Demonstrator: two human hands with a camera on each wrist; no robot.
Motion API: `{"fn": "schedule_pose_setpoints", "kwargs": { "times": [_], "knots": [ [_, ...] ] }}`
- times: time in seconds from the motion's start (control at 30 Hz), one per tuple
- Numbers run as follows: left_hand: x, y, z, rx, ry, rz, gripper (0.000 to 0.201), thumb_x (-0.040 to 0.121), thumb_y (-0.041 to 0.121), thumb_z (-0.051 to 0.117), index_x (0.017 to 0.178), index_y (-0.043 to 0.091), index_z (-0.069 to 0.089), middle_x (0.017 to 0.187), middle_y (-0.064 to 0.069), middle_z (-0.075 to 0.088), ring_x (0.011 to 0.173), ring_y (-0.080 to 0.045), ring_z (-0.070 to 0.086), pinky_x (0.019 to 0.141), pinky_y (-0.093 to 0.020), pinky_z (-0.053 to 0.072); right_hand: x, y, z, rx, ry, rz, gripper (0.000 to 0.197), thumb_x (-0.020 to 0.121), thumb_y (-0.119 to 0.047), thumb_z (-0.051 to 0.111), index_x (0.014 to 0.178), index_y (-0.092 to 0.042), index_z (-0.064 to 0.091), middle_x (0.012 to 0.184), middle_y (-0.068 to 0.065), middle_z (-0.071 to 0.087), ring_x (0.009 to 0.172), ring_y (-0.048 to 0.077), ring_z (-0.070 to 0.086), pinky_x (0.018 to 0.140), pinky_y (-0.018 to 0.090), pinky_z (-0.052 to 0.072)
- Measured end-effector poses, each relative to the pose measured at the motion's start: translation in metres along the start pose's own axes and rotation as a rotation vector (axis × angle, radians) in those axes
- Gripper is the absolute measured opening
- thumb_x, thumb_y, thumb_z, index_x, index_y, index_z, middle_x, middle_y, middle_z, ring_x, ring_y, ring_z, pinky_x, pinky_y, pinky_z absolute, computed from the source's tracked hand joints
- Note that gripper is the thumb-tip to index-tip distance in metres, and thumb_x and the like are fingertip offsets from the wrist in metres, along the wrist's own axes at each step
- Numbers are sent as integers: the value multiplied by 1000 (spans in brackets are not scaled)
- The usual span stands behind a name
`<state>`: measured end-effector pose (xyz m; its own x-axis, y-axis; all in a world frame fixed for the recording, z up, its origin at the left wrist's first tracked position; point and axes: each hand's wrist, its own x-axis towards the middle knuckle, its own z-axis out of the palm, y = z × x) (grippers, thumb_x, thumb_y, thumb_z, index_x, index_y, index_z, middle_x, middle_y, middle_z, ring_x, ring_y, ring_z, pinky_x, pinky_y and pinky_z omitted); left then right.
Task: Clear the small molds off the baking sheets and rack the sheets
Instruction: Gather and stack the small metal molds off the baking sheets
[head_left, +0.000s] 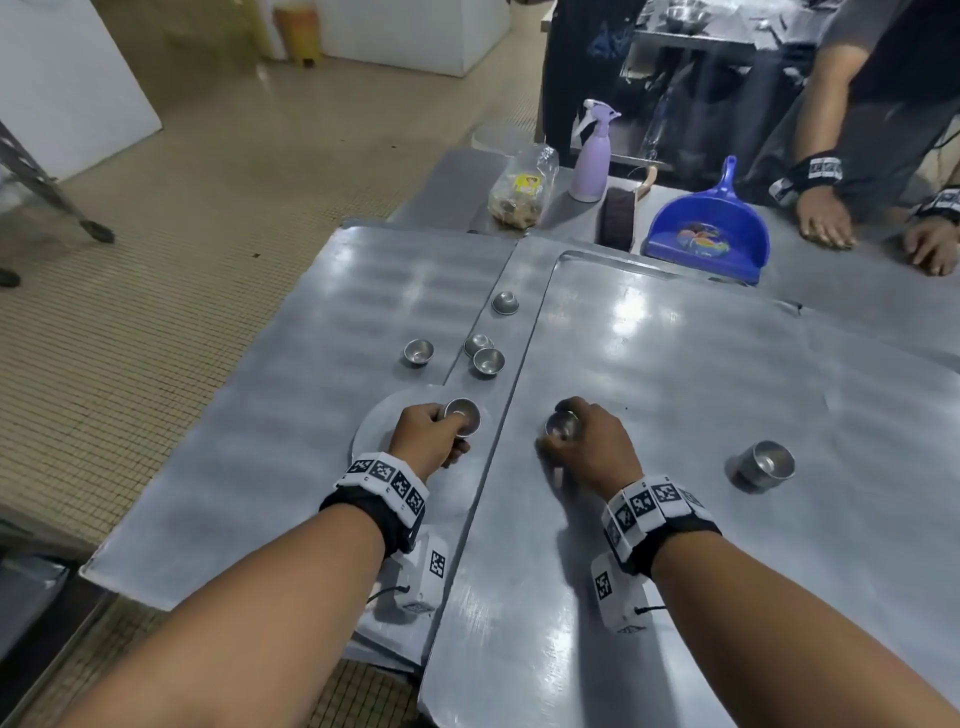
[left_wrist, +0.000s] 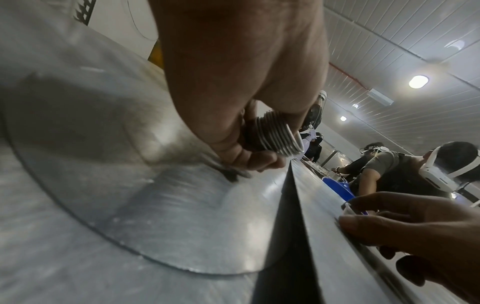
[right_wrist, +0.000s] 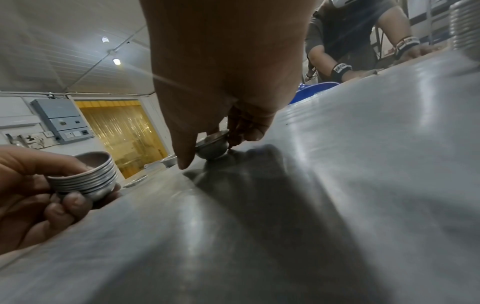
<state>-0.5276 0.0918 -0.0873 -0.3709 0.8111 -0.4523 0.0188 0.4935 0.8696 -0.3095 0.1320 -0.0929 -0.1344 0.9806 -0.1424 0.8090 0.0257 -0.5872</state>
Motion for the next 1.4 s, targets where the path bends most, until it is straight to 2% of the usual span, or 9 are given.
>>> {"fn": "schedule_pose_setpoints", "kwargs": {
  "times": [0.2, 0.4, 0.5, 0.6, 0.7, 0.83, 1.03, 1.23, 1.4],
  "knots": [
    [-16, 6, -6, -53, 77, -9, 25, 88, 15, 65, 95, -8, 67, 60, -13, 68, 50, -21, 55, 55, -28, 42, -6, -21, 3, 163, 15, -142, 52, 80, -43, 79, 124, -20, 64, 114, 2, 71, 105, 23, 66, 92, 37, 52],
    [-20, 19, -13, -282, 53, 4, 19, 87, 22, 69, 84, 3, 71, 70, -18, 67, 63, -28, 62, 64, -34, 48, -16, -64, 8, 299, 29, -315, 47, 77, -45, 81, 116, -25, 64, 99, -5, 73, 86, 16, 66, 78, 36, 53],
    [-17, 29, -10, -376, -47, 22, 30, 92, 31, 63, 72, 13, 75, 76, -15, 69, 70, -25, 67, 71, -37, 55, -14, -83, 15, 255, 41, -354, 52, 77, -49, 79, 120, -27, 62, 99, -3, 74, 81, 19, 66, 73, 35, 52],
    [-11, 35, -7, -382, -138, 45, 43, 96, 34, 60, 58, 19, 74, 68, -7, 68, 67, -21, 68, 70, -37, 57, -8, -95, 27, 241, 85, -327, 57, 75, -55, 77, 123, -28, 60, 98, -1, 74, 83, 20, 68, 74, 37, 54],
    [6, 37, -20, -349, -169, 63, 26, 92, 25, 65, 73, 10, 75, 69, -10, 64, 64, -23, 65, 67, -36, 57, 2, -103, 41, 232, 95, -291, 62, 75, -56, 78, 126, -26, 60, 102, 0, 74, 89, 22, 69, 76, 37, 54],
    [43, 34, -51, -187, -160, 56, 15, 83, 17, 71, 86, 2, 71, 68, -12, 63, 60, -22, 61, 56, -28, 51, 16, -110, 59, 175, 47, -209, 84, 74, -66, 74, 144, -27, 48, 132, -4, 65, 113, 14, 64, 92, 36, 53],
    [98, 36, -83, -35, -165, 19, 9, 86, 14, 65, 84, 6, 70, 61, -12, 68, 57, -23, 56, 58, -30, 40, 48, -103, 56, 80, 135, 18, 51, 88, -43, 68, 134, -22, 56, 133, 4, 59, 108, 25, 63, 90, 35, 49],
    [117, 35, -96, -53, -253, -20, 23, 88, 14, 62, 93, -8, 69, 69, -20, 70, 56, -25, 60, 59, -32, 44, 81, -107, 60, -97, 43, 124, 44, 89, -41, 65, 128, -21, 60, 135, 5, 52, 114, 29, 61, 89, 35, 46],
    [123, 31, -105, -58, -278, -12, 26, 89, 9, 61, 101, -15, 65, 79, -24, 70, 55, -25, 66, 54, -29, 51, 91, -111, 66, -177, -11, 171, 28, 91, -44, 57, 113, -28, 64, 122, 3, 54, 109, 29, 61, 87, 37, 47]
  ]
}}
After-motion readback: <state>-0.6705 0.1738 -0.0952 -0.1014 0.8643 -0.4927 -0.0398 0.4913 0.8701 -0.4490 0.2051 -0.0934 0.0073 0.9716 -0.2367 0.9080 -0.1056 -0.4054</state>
